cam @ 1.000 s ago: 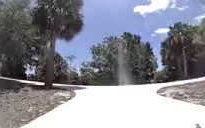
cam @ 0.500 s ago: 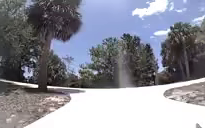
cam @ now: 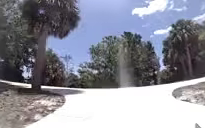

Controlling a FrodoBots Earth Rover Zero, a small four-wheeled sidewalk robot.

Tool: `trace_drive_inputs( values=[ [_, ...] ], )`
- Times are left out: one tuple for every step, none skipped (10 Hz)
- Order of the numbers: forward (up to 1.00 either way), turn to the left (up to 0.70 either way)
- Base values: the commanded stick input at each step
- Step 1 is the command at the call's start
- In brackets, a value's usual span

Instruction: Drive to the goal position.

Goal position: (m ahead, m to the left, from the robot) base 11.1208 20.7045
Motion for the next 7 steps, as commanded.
trace_drive_inputs(
  values=[
    [0.85,0.0],
    [0.85,0.0],
    [0.85,0.1],
    [0.85,0.22],
    [0.85,0.34],
    [0.85,0.25],
    [0.85,0.06]
  ],
)
